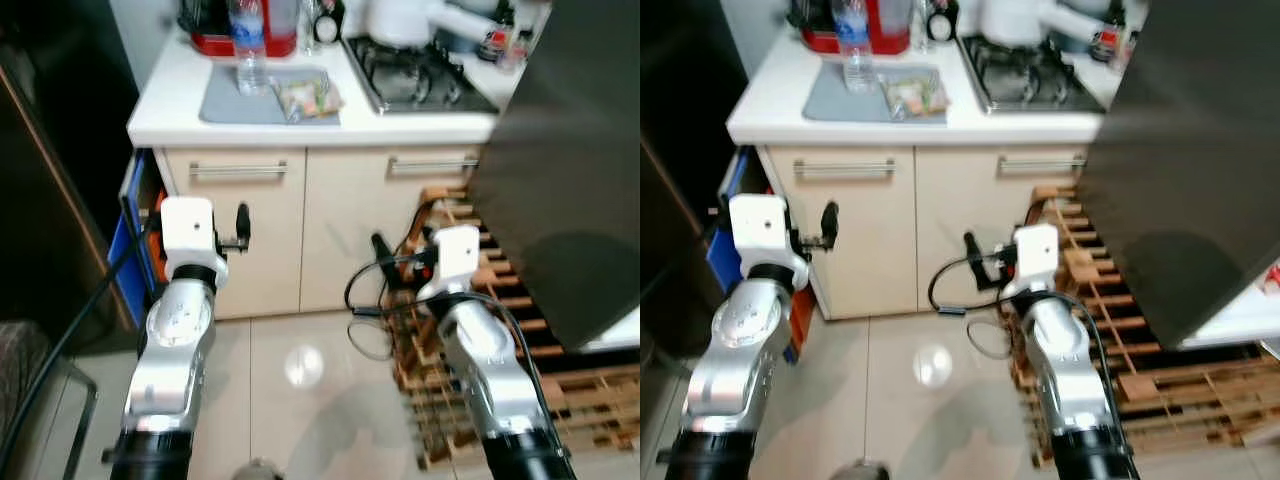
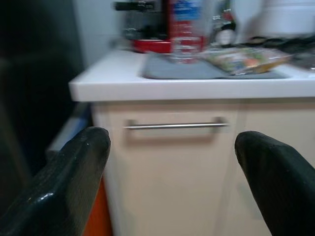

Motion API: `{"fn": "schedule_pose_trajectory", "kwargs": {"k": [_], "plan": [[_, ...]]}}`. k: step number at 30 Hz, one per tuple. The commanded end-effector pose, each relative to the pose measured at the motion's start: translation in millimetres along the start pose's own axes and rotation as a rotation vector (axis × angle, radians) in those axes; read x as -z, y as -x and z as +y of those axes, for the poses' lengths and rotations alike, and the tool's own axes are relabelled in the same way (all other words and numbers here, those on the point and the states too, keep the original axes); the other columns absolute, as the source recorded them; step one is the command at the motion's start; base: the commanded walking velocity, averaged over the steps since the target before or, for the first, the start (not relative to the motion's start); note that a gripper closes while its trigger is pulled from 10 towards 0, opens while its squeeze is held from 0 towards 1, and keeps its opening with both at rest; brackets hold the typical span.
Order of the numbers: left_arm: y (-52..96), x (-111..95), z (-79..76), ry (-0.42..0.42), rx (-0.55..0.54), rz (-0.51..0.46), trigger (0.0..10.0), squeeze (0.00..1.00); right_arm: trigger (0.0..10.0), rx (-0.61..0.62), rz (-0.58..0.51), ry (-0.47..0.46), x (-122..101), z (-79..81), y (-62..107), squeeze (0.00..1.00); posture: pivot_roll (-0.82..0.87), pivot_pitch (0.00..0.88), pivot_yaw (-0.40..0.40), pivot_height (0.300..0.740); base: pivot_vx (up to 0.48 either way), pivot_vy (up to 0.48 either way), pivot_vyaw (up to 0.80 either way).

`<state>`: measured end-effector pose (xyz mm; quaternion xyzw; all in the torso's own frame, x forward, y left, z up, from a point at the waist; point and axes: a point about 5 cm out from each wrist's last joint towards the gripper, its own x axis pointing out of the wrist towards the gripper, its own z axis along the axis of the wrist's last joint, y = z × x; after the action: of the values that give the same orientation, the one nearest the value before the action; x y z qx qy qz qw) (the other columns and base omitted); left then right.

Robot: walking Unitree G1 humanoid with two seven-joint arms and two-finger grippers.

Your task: Restocking fridge

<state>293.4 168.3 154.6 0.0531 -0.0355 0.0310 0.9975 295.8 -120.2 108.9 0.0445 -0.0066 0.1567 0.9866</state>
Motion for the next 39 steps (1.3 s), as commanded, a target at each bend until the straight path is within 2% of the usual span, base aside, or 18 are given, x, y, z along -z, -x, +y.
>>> {"fn": "schedule_pose_trajectory", "kwargs": {"k": [1, 3, 7, 20, 24, 27, 32, 34, 38, 39], "plan": [[-2.9, -9.5, -6.6, -0.01, 0.026, -0.041, 10.0, 0.0, 10.0, 0.046, -0.032, 0.038, -5.8, -7.1, -0.7, 0.05, -0.08, 0.0, -0.037, 0.74, 0.48, 0.0, 0.63], [-3.5, -11.1, -6.9, -0.014, 0.026, -0.05, 10.0, 0.0, 10.0, 0.054, -0.044, 0.048, -7.9, -7.6, -1.3, 0.05, -0.08, 0.0, -0.037, 0.74, 0.48, 0.0, 0.63], [-7.3, -20.3, -9.6, -0.045, 0.038, -0.104, 10.0, 0.0, 10.0, 0.111, -0.134, 0.083, -25.8, -12.0, -6.7, 0.01, -0.08, 0.0, -0.034, 0.74, 0.48, 0.0, 0.0], [-16.6, -25.7, -9.0, -0.073, 0.051, -0.128, 10.0, 0.0, 10.0, 0.11, -0.132, 0.092, -22.8, -10.9, -12.6, 0.01, -0.07, 0.0, -0.031, 0.74, 0.48, 0.0, 0.0], [-18.2, -27.5, -8.3, -0.083, 0.054, -0.14, 10.0, 0.0, 10.0, 0.096, -0.133, 0.104, -22.5, -7.0, -15.3, 0.02, -0.07, 0.0, -0.029, 0.74, 0.48, 0.0, 0.0], [-18.9, -29.7, -8.9, -0.085, 0.051, -0.152, 10.0, 0.0, 10.0, 0.075, -0.149, 0.119, -24.6, -2.5, -16.6, 0.02, -0.07, 0.0, -0.031, 0.74, 0.48, 0.0, -0.74], [-17.9, -38.5, -9.3, -0.1, 0.037, -0.204, 10.0, 0.0, 10.0, 0.021, -0.248, 0.168, -46.0, 10.2, -18.3, 0.02, -0.06, 0.0, -0.033, 0.74, 0.48, 0.0, 0.0], [-17.9, -39.8, -9.3, -0.102, 0.037, -0.211, 10.0, 0.0, 10.0, 0.016, -0.258, 0.173, -48.4, 11.6, -18.7, 0.02, -0.07, 0.0, -0.033, 0.74, 0.48, 0.0, 0.0], [-22.9, -69.6, -10.0, -0.107, 0.04, -0.327, 10.0, 0.0, 10.0, -0.014, -0.321, 0.154, -65.0, 20.2, -20.3, 0.02, -0.07, 0.0, -0.035, 0.74, 0.48, 0.0, 0.0], [-22.9, -69.6, -10.0, -0.107, 0.04, -0.327, 10.0, 0.0, 10.0, -0.014, -0.321, 0.154, -65.0, 20.2, -20.3, 0.02, -0.07, 0.0, -0.035, 0.74, 0.48, 0.0, 0.0]]}}
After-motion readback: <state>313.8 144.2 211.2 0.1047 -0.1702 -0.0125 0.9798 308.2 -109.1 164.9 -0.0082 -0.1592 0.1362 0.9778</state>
